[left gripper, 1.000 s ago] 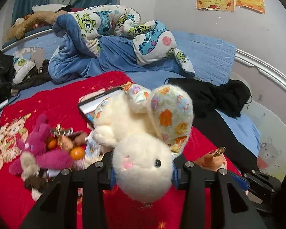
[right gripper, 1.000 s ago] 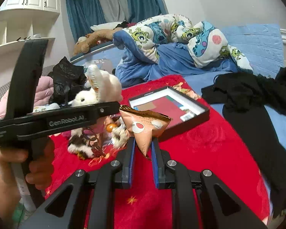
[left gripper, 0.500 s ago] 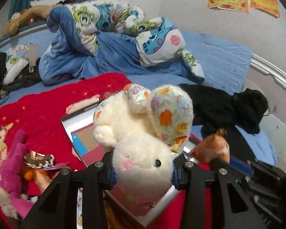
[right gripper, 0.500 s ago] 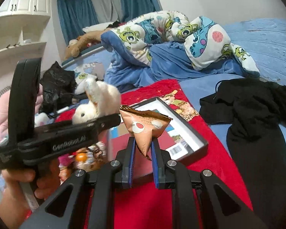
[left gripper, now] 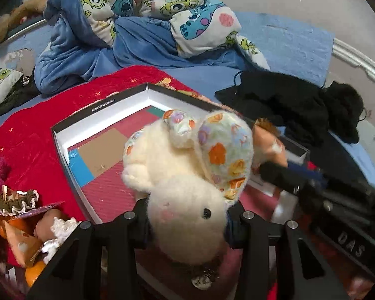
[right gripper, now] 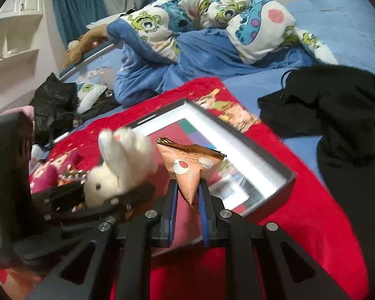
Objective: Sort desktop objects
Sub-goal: 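Carry the white bunny with the left tool while the right tool carries the snack packet toward the black box, then release the bunny into the box with the left tool while the right tool releases the packet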
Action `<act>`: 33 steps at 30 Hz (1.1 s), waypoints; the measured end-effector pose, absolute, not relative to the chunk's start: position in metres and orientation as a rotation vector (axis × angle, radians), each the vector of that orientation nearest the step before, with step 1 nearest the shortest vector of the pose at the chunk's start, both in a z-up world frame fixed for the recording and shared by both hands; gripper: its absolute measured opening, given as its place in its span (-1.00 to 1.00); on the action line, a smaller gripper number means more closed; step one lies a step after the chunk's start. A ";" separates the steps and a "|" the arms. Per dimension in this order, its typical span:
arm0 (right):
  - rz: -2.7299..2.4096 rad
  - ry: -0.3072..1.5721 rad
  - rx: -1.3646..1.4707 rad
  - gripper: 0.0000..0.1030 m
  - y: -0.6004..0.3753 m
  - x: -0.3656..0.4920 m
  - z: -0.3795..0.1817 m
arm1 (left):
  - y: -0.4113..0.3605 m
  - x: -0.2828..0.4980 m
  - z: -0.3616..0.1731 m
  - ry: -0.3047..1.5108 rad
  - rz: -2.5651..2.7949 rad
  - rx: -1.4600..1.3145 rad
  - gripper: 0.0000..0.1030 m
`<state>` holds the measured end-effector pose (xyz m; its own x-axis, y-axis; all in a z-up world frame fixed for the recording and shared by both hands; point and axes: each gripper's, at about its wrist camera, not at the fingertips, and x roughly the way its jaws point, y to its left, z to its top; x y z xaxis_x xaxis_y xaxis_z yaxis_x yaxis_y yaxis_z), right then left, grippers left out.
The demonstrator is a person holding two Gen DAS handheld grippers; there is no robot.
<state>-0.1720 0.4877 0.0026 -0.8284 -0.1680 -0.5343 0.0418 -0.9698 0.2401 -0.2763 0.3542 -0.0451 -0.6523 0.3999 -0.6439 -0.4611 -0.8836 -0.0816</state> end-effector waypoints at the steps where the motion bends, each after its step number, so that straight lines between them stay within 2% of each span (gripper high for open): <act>1: -2.903 -0.305 0.897 -0.68 0.488 -0.176 0.002 | 0.357 -0.277 -0.047 0.142 2.500 -0.942 -0.14; 8: -2.951 -0.210 0.951 -0.68 0.480 -0.187 -0.007 | 0.364 -0.274 -0.054 0.227 2.548 -0.935 -0.13; 19: -2.975 -0.185 0.892 -0.66 0.478 -0.179 -0.008 | 0.359 -0.269 -0.056 0.220 2.556 -0.918 0.00; 23: -2.977 -0.196 0.865 -0.59 0.479 -0.176 -0.007 | 0.358 -0.267 -0.055 0.215 2.554 -0.910 0.00; 25: -2.966 -0.201 0.851 -0.42 0.479 -0.176 -0.006 | 0.358 -0.265 -0.054 0.227 2.557 -0.903 0.01; 26: -2.969 -0.201 0.843 0.03 0.479 -0.175 -0.005 | 0.359 -0.263 -0.054 0.233 2.555 -0.893 0.05; 27: -2.977 -0.206 0.832 0.25 0.479 -0.174 -0.004 | 0.359 -0.262 -0.053 0.238 2.558 -0.885 0.13; 28: -2.957 -0.212 0.812 0.29 0.479 -0.172 -0.004 | 0.359 -0.259 -0.051 0.247 2.573 -0.874 0.19; 29: -2.956 -0.209 0.798 0.43 0.478 -0.171 -0.003 | 0.358 -0.255 -0.049 0.249 2.591 -0.855 0.37; 30: -2.970 -0.202 0.786 0.71 0.477 -0.169 -0.002 | 0.356 -0.252 -0.047 0.246 2.592 -0.837 0.63; 31: -2.984 -0.202 0.772 0.84 0.477 -0.167 0.000 | 0.355 -0.249 -0.045 0.240 2.584 -0.823 0.73; 32: -2.987 -0.205 0.750 1.00 0.477 -0.164 0.001 | 0.355 -0.246 -0.043 0.232 2.574 -0.829 0.92; 33: -2.996 -0.206 0.721 1.00 0.478 -0.161 0.003 | 0.354 -0.245 -0.041 0.223 2.564 -0.830 1.00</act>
